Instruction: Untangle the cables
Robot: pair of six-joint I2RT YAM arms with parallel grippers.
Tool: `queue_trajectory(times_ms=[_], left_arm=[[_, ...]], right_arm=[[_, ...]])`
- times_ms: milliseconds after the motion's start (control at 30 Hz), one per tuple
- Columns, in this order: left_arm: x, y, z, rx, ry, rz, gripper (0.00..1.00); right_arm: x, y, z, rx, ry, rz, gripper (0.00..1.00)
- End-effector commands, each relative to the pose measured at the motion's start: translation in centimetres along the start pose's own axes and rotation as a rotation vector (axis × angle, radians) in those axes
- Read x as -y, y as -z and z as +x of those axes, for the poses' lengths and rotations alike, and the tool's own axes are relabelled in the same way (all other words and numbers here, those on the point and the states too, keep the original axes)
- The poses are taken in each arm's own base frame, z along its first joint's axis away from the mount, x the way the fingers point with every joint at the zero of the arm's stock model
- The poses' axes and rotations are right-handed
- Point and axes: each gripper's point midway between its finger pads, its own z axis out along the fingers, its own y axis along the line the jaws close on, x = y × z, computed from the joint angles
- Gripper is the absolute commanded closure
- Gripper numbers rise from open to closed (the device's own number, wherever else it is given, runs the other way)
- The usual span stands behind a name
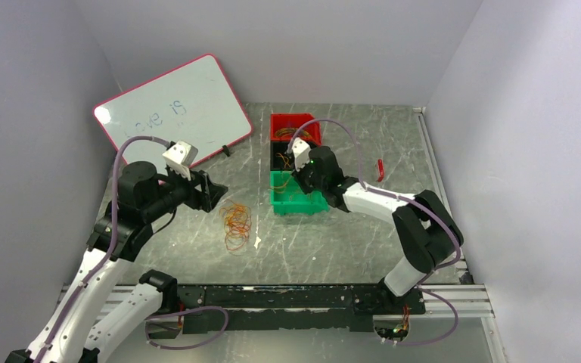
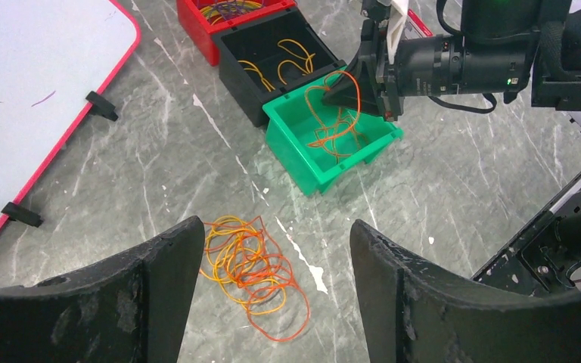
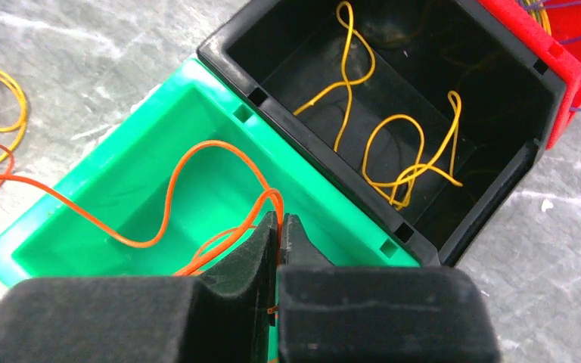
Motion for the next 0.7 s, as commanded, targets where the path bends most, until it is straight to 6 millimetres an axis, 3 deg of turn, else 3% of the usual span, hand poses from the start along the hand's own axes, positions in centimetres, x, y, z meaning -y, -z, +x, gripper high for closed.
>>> queue_trajectory(times_ms=[0, 500, 667], left_arm=[[-0.1, 0.2, -1.0, 0.038, -0.002, -0.007, 0.25], [-0.3, 0.3, -0.9, 0.035, -0.005, -0.022, 0.26], [-0.4, 0.3, -0.7, 0.035, -0.002, -0.026, 0.26]], right_arm=[[0.9, 0.0, 1.2, -0.100, 0.013, 0.035, 1.00], [1.1, 0.0, 5.3, -0.309, 0.021, 0.044, 0.96], [1.2, 0.0, 5.0, -0.299, 0.020, 0.055, 0.83]])
